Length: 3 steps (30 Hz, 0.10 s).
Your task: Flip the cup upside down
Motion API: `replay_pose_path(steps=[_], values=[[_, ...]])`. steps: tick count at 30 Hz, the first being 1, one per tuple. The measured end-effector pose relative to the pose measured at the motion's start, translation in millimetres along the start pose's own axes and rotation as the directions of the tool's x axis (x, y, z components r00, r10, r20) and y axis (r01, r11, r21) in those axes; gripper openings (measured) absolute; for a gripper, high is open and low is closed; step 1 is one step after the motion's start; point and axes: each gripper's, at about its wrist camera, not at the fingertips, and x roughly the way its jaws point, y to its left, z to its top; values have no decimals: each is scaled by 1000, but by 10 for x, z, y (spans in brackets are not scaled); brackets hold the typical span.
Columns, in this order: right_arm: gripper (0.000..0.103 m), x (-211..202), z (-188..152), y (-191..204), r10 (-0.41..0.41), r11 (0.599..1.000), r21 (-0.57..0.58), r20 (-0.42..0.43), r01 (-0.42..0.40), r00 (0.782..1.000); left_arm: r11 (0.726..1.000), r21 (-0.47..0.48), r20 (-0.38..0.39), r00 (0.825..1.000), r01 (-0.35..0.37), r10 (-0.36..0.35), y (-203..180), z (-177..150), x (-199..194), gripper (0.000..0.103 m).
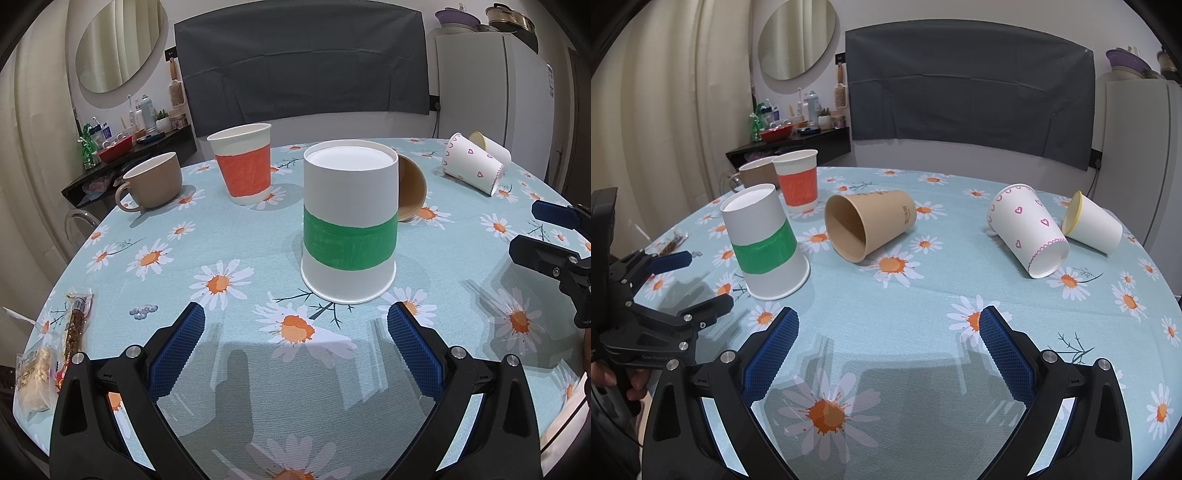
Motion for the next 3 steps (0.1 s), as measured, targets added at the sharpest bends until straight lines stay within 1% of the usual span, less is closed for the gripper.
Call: replay_pose_path(steps=[3], values=[[94, -1, 0, 1, 0, 1000, 0, 1, 0, 1000, 1000, -1, -2, 1000, 1, -1, 3, -2, 1, 97]])
